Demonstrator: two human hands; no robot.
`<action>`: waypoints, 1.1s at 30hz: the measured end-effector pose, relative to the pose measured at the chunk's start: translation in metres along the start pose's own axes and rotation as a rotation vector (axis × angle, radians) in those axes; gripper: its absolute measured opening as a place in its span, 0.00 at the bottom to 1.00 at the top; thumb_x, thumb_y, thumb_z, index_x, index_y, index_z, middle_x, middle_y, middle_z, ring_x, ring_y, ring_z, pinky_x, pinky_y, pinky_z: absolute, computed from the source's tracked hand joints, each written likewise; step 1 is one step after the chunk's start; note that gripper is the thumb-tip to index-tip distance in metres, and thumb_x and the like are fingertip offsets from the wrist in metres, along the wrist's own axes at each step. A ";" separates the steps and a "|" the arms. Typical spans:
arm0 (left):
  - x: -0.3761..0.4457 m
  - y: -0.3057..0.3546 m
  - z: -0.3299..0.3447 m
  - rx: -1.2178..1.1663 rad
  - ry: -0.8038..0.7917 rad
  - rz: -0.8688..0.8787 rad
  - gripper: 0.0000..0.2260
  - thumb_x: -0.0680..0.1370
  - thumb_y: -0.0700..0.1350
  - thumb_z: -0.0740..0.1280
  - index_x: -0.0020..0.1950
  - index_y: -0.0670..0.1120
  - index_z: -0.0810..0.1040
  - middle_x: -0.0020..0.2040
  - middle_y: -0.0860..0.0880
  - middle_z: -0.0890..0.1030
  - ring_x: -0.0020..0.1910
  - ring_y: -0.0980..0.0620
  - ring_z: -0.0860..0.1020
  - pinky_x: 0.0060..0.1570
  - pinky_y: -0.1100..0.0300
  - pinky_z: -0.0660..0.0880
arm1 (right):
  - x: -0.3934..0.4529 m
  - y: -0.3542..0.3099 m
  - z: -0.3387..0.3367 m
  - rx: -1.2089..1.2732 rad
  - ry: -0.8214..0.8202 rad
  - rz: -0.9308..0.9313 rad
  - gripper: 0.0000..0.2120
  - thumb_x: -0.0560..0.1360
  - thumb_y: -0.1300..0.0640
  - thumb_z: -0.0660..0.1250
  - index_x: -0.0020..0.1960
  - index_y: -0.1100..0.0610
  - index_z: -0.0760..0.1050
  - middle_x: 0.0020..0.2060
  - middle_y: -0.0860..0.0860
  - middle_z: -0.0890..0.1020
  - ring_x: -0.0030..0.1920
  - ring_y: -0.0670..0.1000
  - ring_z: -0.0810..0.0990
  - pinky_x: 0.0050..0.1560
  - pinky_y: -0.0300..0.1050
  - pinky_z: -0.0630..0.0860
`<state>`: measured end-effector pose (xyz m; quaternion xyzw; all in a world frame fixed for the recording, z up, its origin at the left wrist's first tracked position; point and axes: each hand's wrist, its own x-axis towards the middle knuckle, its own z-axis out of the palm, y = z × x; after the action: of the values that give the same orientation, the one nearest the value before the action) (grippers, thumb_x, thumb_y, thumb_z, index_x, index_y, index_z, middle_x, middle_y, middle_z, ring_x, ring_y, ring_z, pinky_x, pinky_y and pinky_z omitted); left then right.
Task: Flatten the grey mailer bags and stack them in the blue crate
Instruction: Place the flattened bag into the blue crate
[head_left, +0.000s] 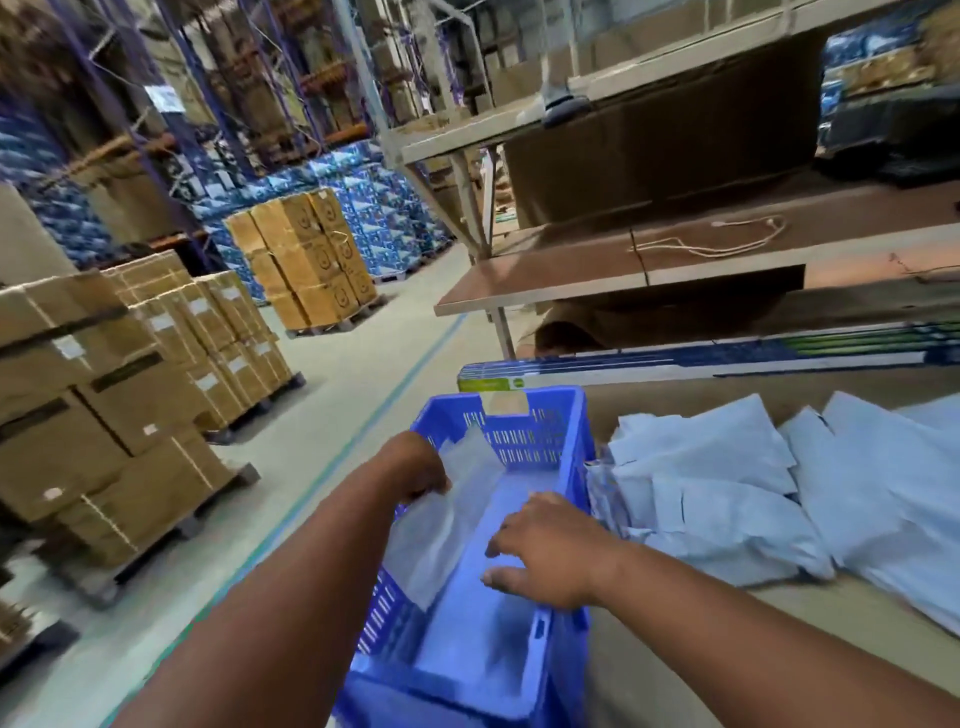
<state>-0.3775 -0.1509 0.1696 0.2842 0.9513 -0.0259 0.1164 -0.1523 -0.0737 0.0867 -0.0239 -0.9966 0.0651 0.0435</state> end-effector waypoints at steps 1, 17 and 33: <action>0.014 -0.002 0.010 0.008 0.011 0.001 0.15 0.74 0.53 0.77 0.35 0.46 0.78 0.28 0.52 0.78 0.29 0.54 0.77 0.36 0.61 0.72 | 0.000 0.000 0.004 -0.009 0.015 0.018 0.31 0.80 0.29 0.51 0.66 0.47 0.81 0.60 0.50 0.85 0.61 0.59 0.78 0.72 0.56 0.64; 0.138 -0.003 0.073 -0.060 0.119 -0.002 0.16 0.83 0.41 0.65 0.70 0.39 0.80 0.65 0.40 0.82 0.65 0.40 0.81 0.56 0.52 0.78 | -0.005 -0.002 0.008 0.007 0.056 0.047 0.28 0.81 0.34 0.49 0.63 0.45 0.83 0.55 0.45 0.85 0.55 0.53 0.77 0.68 0.54 0.67; 0.116 0.005 0.074 0.295 0.263 0.016 0.18 0.78 0.44 0.73 0.68 0.47 0.80 0.65 0.46 0.82 0.64 0.42 0.82 0.55 0.50 0.80 | -0.004 0.000 0.009 0.042 0.051 0.065 0.21 0.83 0.39 0.53 0.59 0.43 0.83 0.50 0.43 0.85 0.52 0.51 0.76 0.70 0.51 0.65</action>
<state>-0.4536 -0.0938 0.0709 0.3064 0.9420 -0.1266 -0.0518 -0.1493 -0.0754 0.0774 -0.0568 -0.9923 0.0867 0.0672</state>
